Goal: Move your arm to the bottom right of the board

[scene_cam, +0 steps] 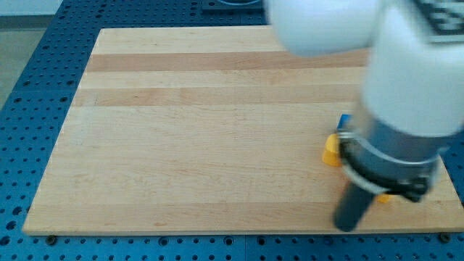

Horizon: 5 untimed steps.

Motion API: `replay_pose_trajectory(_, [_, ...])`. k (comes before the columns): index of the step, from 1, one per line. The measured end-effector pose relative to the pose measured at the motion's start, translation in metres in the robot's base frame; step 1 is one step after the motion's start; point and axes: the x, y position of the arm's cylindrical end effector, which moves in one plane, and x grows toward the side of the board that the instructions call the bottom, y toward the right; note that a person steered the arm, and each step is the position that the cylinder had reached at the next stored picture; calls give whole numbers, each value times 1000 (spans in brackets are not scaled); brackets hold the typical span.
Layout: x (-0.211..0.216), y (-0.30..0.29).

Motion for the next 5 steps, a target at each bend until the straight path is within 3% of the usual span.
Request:
replay_pose_trajectory(2, [0, 97])
replay_pose_trajectory(5, [-20, 45])
